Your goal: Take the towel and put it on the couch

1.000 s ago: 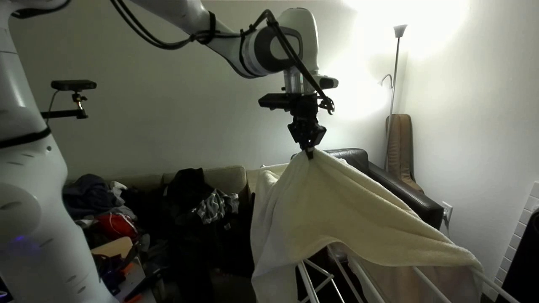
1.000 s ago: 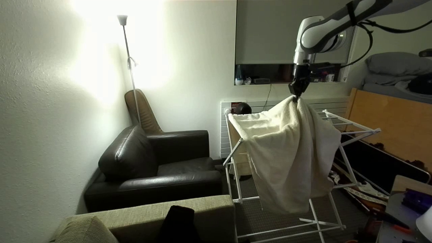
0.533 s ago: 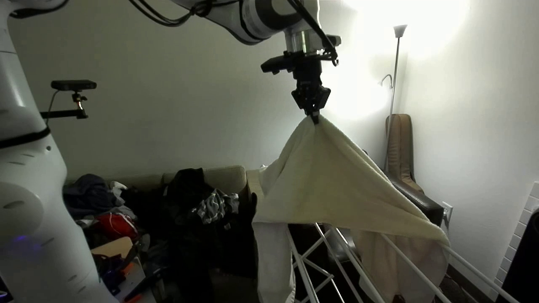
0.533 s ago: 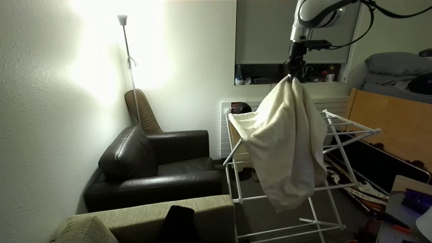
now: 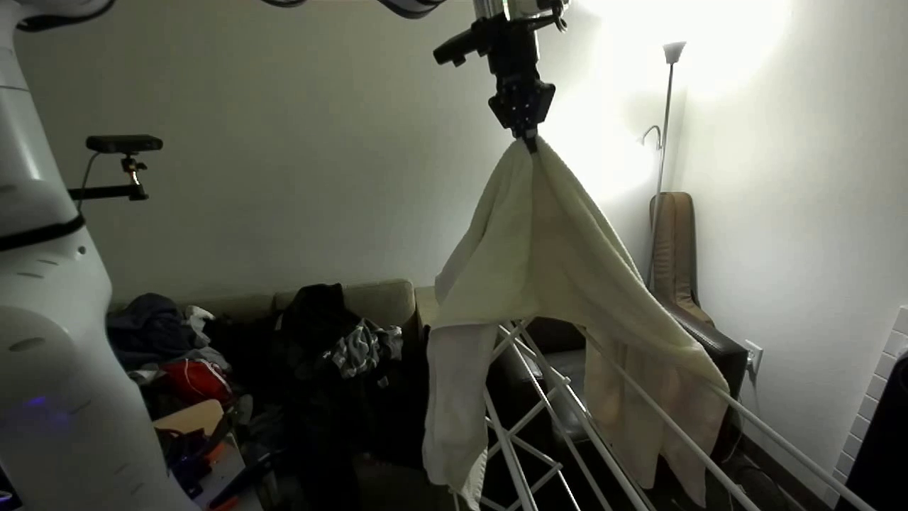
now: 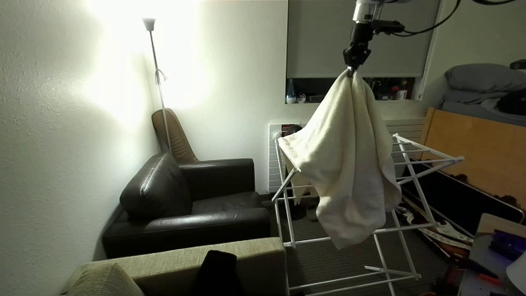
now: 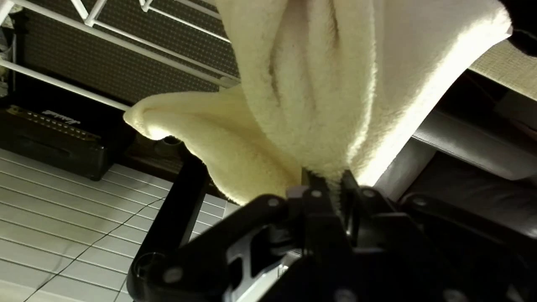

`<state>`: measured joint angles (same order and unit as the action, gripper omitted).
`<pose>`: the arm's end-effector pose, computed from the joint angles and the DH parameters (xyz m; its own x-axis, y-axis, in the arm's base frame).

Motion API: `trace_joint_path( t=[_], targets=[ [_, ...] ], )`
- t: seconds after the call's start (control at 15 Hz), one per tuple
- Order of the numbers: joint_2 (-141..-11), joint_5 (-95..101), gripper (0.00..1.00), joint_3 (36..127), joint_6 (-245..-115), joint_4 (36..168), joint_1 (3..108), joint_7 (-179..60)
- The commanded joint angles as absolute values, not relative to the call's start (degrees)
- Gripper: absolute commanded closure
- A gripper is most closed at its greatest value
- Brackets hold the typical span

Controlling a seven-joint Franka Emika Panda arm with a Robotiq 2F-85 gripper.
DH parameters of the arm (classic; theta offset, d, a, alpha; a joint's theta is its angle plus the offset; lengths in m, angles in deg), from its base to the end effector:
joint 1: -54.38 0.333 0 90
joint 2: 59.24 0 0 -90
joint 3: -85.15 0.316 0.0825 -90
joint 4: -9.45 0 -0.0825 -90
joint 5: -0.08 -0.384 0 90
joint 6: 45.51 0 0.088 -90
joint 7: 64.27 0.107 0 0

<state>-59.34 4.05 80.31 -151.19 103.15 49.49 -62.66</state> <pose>0.5706 -0.1034 0.6193 0.9626 -0.1745 0.2071 -0.1912 -0.9795 0.0634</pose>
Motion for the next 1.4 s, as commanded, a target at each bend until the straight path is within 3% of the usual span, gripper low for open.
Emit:
trace_joint_path(
  t=[0.0,1.33],
  targets=[
    [-59.69,3.79,0.94,80.69,-146.84,97.50,49.85,-61.32],
    [-62.66,3.71,0.94,82.92,-134.65,75.09,51.92,-57.52]
  ],
)
